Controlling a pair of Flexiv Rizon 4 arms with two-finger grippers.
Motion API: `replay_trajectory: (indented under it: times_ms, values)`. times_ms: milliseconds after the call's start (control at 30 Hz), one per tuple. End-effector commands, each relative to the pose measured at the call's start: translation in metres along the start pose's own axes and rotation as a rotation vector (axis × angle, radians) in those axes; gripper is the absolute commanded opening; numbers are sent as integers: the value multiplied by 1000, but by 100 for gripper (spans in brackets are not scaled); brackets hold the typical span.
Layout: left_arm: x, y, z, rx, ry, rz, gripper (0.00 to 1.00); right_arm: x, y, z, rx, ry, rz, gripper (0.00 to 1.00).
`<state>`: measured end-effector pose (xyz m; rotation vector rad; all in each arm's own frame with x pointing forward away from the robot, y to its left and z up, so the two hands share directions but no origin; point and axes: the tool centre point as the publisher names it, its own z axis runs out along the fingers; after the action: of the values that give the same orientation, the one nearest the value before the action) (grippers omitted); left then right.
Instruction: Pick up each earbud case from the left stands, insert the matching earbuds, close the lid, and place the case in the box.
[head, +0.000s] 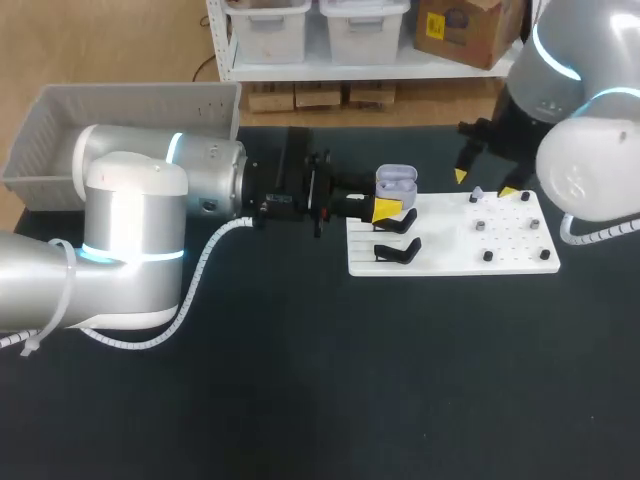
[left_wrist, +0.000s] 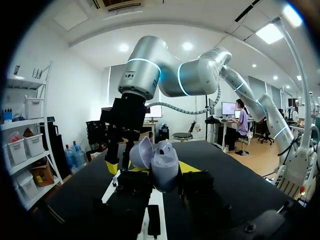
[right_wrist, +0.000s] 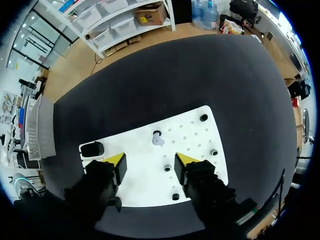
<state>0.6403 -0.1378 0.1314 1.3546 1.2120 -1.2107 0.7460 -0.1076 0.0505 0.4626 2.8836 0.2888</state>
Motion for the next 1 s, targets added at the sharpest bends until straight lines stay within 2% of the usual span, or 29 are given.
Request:
replay_trajectory:
  times_ms: [33, 500, 1000]
  values:
    - [1, -1, 0, -5, -3, 3, 0, -10, 6, 9, 17, 15, -9, 47]
    - [1, -1, 0, -5, -3, 3, 0, -14, -2, 26, 83, 41, -22, 44]
    - [1, -1, 0, -5, -3, 3, 0, -14, -7, 40, 107, 71, -8, 40]
